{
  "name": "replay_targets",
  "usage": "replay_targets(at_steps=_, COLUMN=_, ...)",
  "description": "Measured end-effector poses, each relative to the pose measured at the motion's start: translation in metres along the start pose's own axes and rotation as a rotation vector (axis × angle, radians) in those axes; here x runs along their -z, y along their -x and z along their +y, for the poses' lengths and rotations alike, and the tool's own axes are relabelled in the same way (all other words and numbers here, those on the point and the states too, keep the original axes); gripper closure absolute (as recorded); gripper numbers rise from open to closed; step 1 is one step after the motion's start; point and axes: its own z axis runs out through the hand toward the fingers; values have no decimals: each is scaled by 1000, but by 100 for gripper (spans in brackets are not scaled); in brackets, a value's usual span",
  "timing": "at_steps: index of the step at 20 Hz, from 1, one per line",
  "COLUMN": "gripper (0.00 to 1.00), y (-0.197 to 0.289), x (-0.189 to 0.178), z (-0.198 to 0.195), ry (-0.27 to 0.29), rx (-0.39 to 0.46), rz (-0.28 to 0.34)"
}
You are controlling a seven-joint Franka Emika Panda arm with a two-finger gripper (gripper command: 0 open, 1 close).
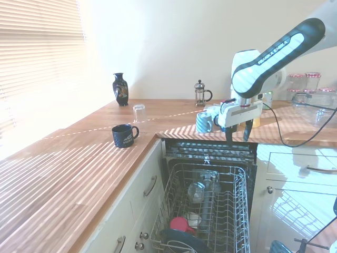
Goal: Take a mug cup out of the rack
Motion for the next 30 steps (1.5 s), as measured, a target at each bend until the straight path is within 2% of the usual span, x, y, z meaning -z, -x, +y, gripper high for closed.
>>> replay_targets(at_steps=5, gripper=0, y=1, x=5, z=-9, ry=-4, rx=19, rz=12)
replay_targets(at_steps=8, gripper=0, y=14, x=7, z=-33, ry=-4, rx=85, rz=31)
replay_targets(at_steps=10, gripper=0, y=27, x=-5, z=-51, ry=1, rx=142, rz=36)
replay_targets(at_steps=16, gripper=0, y=67, x=-71, z=-103, ry=53, rx=338, rz=45)
replay_targets(at_steps=21, gripper=0, y=108, x=-122, z=-151, ry=100, rx=463, rz=67)
replay_targets(at_steps=25, gripper=0, y=131, x=-179, z=-174, ry=137, rx=522, rz=62)
replay_targets(at_steps=30, gripper=0, y=152, x=-243, z=-185, ry=166, rx=564, rz=58)
